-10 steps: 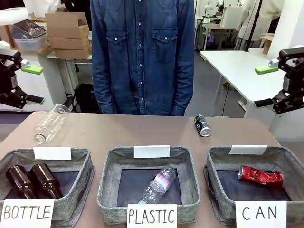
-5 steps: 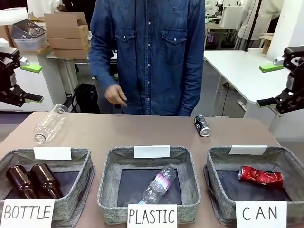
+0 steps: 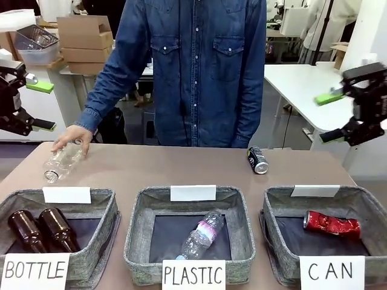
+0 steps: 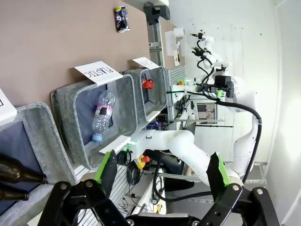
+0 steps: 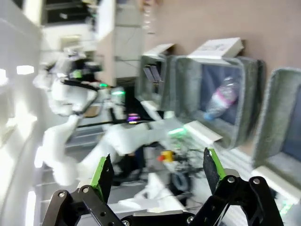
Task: Sort the can waste into the basket.
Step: Pick up the can waste from the table and place it in the right Fabric basket.
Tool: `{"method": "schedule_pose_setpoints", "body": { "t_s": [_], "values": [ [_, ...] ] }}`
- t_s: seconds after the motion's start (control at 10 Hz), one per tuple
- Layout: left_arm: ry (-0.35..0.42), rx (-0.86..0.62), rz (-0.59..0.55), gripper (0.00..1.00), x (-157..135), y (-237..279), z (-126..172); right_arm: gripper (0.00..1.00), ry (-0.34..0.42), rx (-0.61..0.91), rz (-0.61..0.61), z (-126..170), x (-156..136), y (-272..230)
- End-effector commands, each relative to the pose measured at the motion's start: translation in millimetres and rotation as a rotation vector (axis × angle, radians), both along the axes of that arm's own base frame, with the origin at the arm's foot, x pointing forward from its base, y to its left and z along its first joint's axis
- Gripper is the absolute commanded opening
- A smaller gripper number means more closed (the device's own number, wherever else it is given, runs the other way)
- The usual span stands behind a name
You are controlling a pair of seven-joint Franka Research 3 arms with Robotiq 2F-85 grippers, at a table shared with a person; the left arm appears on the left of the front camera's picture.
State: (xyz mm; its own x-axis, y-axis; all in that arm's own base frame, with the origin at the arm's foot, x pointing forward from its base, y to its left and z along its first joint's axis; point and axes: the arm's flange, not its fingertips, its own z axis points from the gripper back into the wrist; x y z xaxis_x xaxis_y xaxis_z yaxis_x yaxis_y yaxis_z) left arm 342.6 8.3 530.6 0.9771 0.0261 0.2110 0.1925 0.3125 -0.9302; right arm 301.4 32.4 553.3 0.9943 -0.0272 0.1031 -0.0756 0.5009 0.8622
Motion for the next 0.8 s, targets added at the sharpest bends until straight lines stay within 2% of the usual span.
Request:
{"method": "schedule_pose_setpoints", "body": {
  "t_s": [0.0,0.2,0.3,0.4,0.5,0.6,0.7],
  "values": [
    [-0.017,0.005,-0.016,1.0,0,2,-1,1.0,-0.068,-0.194,0.07,5,40,28],
    [-0.017,0.005,-0.016,1.0,0,2,-1,1.0,-0.022,-0.519,0.136,-17,77,58],
    [-0.017,0.005,-0.016,1.0,0,2,-1,1.0,-0.002,-0.623,0.152,-34,100,72],
    [-0.017,0.005,-0.016,1.0,0,2,-1,1.0,0.007,-0.725,0.113,-44,115,74],
    [-0.017,0.005,-0.016,1.0,0,2,-1,1.0,-0.032,-0.763,0.043,-41,119,65],
    [-0.017,0.005,-0.016,1.0,0,2,-1,1.0,-0.005,-0.668,-0.069,-22,103,42],
    [-0.017,0.005,-0.016,1.0,0,2,-1,1.0,-0.043,-0.71,0.125,-55,111,74]
  ]
}}
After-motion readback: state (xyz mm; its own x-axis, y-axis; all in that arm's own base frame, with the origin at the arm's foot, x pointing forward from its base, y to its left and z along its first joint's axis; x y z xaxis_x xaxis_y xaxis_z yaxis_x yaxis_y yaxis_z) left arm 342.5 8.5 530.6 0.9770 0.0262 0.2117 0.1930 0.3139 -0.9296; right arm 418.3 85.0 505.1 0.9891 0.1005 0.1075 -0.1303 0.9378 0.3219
